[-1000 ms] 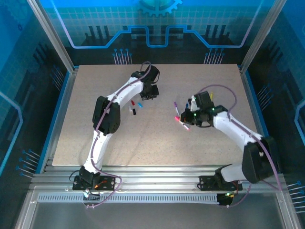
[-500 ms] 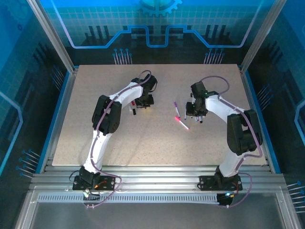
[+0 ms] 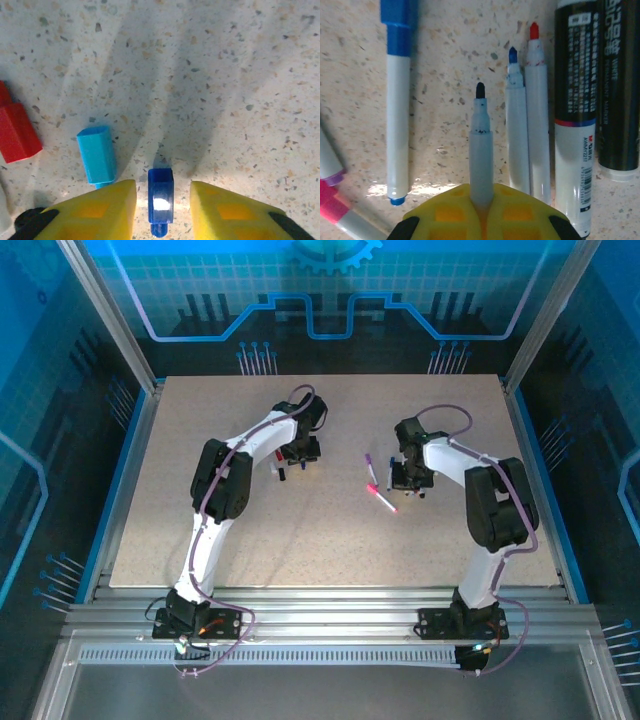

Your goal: Open the pen caps

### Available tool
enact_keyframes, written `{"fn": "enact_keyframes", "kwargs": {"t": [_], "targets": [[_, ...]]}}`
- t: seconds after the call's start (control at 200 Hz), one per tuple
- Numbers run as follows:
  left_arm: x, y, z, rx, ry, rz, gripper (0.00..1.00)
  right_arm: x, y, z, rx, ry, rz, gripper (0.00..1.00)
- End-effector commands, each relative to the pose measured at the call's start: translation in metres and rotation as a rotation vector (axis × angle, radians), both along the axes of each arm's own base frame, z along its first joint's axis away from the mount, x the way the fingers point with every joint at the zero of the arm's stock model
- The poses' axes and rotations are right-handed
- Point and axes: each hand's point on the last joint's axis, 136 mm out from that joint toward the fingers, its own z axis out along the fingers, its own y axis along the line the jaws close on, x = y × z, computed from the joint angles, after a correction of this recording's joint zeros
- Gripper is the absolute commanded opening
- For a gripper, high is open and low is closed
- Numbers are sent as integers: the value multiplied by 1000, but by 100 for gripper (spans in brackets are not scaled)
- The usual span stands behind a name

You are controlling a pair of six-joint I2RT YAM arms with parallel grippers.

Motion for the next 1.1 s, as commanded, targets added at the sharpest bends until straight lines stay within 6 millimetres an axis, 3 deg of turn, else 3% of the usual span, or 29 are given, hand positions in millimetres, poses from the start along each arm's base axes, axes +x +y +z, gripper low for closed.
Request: {"fn": "enact_keyframes", "kwargs": {"t": [0.0, 0.41, 0.63, 0.886, 1.096], "targets": [[5, 1, 33, -22, -64, -1, 39, -4, -2, -4, -63, 39, 9, 5], [4, -8, 61, -69, -123, -11, 42, -10, -6, -11, -129, 91, 15, 28], [1, -21, 74, -110, -147, -29, 41, -8, -2, 3, -126, 63, 20, 28], [-25, -55, 84, -210, -155, -74, 44, -11, 29, 48, 11, -84, 92, 36], [-35, -73, 90, -350, -136, -90, 43, -28, 61, 53, 100, -93, 238, 42]]}}
